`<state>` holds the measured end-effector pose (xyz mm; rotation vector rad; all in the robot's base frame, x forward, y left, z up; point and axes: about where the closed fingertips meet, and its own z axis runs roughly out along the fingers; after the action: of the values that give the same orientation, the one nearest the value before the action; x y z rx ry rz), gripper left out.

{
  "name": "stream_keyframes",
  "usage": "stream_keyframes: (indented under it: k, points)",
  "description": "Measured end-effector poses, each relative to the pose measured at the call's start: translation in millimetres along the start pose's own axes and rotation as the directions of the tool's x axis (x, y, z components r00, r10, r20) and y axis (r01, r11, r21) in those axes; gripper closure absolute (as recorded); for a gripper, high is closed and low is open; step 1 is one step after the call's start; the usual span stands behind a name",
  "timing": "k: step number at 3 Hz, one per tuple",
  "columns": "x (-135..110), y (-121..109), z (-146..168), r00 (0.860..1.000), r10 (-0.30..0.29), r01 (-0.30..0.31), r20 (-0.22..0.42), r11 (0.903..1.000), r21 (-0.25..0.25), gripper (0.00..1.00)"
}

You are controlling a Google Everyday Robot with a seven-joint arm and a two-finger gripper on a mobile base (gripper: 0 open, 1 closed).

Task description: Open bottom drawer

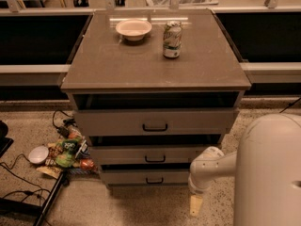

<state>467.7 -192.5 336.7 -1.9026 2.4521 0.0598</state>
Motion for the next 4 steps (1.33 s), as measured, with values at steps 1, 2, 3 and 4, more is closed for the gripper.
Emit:
stream_keyframes:
  k: [1,2,3,4]
  points:
    - [-9.9,7.9,10.2,0.999,-0.033,0.032,-0.044,0.9993,-0.02,0.0]
    - [-13.1,7.4,13.2,0.999,-0.033,0.032,-0.034,0.9993,-0.018,0.0]
    - [-25.1,-7.9,40.2,0.999,-0.052,0.052,-0.007,0.9985,-0.014,0.0]
    - [-35.7,-30.5,69.8,0.992,-0.119,0.119,0.034,0.9928,0.017,0.0]
